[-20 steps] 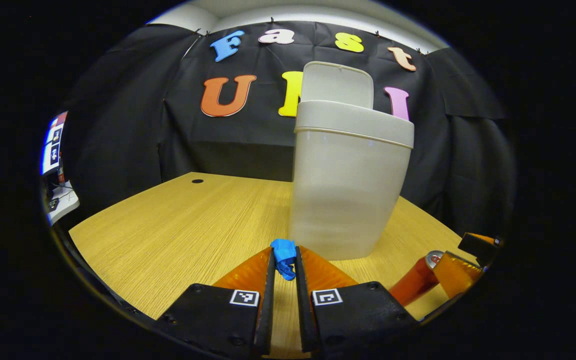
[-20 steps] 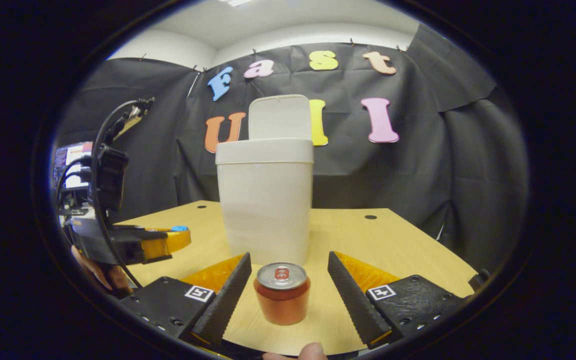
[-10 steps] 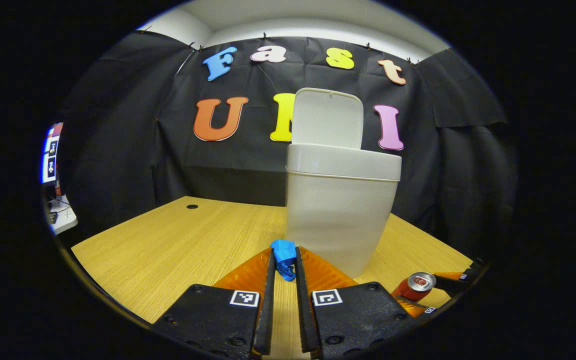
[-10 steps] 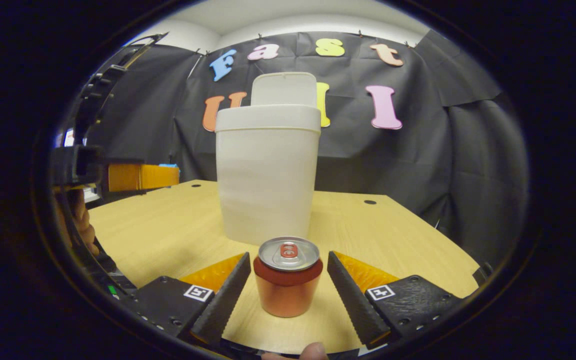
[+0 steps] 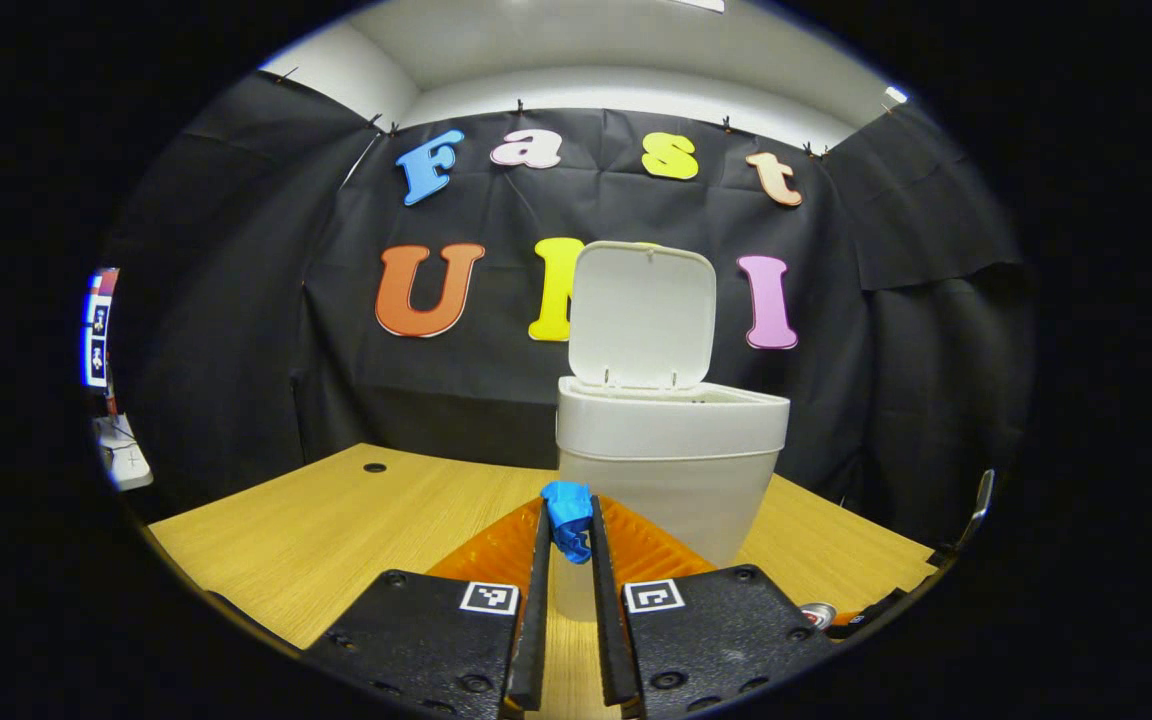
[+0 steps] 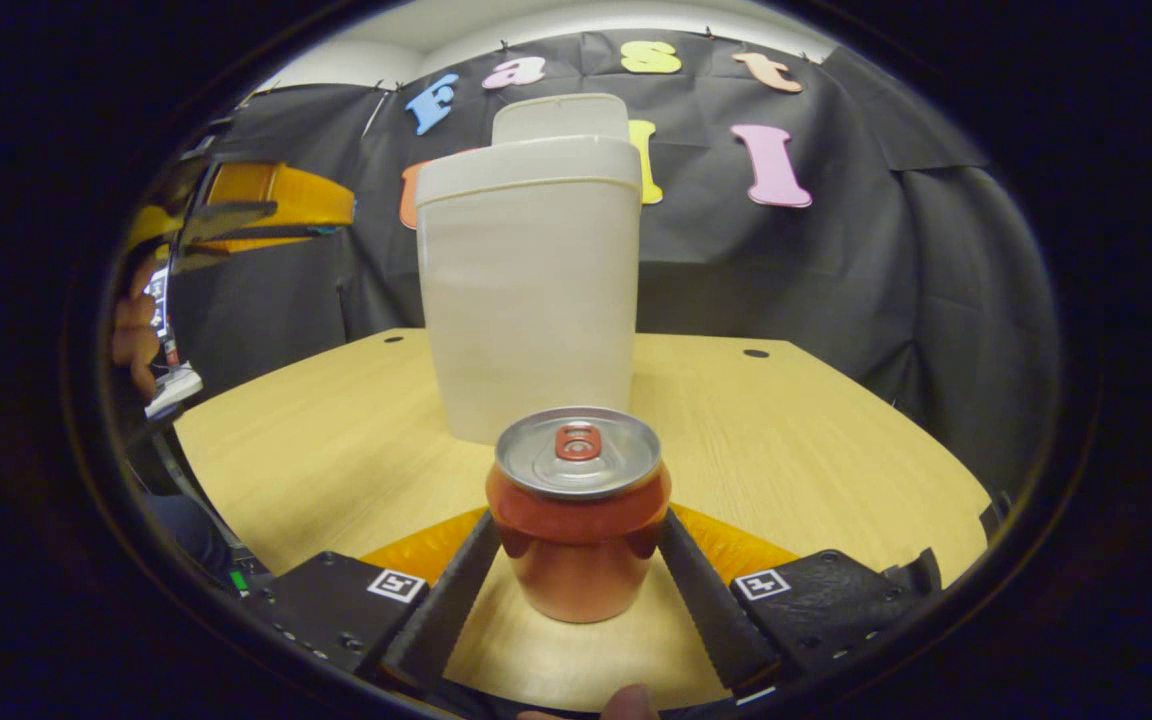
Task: Press the lid of the desktop garbage bin to open it, pick up the crumpled paper on the desktop and throw it into the bin, then pick up the pop can on the desktop and drop it into the bin, and finally close the garbage bin lid.
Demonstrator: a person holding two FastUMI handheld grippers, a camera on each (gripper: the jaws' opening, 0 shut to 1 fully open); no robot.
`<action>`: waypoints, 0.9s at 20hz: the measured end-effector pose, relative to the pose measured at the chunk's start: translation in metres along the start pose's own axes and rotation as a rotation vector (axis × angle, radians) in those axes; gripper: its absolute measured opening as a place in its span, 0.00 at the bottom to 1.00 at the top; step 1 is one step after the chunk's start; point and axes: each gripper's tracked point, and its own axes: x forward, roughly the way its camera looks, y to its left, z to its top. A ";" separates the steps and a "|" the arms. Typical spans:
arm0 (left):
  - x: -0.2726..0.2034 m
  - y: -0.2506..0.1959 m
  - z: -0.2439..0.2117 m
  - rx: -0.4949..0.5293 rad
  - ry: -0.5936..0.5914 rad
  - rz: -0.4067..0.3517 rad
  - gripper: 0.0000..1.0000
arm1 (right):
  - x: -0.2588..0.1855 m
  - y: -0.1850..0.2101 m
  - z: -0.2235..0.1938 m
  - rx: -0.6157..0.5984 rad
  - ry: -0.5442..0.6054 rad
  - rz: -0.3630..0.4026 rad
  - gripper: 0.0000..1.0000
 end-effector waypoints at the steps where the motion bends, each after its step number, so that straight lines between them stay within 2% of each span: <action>1: 0.002 -0.001 0.006 0.009 -0.013 -0.002 0.24 | 0.001 -0.002 0.000 0.007 0.003 -0.002 0.96; 2: 0.006 -0.002 0.011 0.009 -0.023 -0.008 0.28 | 0.002 -0.004 -0.002 0.013 0.008 -0.002 0.96; 3: 0.008 -0.006 0.016 -0.002 -0.027 -0.021 0.24 | 0.003 -0.005 -0.002 0.017 0.013 -0.004 0.96; 6: 0.019 -0.017 0.025 -0.011 -0.027 -0.046 0.24 | 0.009 -0.006 -0.007 0.023 0.036 0.005 0.96; 8: 0.025 -0.021 0.032 -0.003 -0.040 -0.053 0.21 | 0.010 -0.008 -0.009 0.022 0.045 0.004 0.92; 9: 0.028 -0.023 0.034 -0.006 -0.045 -0.060 0.24 | 0.008 -0.008 -0.008 0.021 0.043 0.007 0.83; 10: 0.034 -0.028 0.035 -0.011 -0.043 -0.071 0.24 | 0.007 -0.008 -0.006 0.017 0.044 0.015 0.82; 11: 0.038 -0.030 0.038 -0.006 -0.040 -0.077 0.27 | 0.006 -0.008 -0.002 0.010 0.039 0.021 0.81; 12: 0.041 -0.032 0.042 0.001 -0.047 -0.081 0.24 | 0.003 -0.010 0.002 0.003 0.027 0.025 0.81; 18: 0.067 -0.042 0.090 0.009 -0.145 -0.101 0.24 | -0.011 -0.036 0.032 0.020 -0.041 0.014 0.79</action>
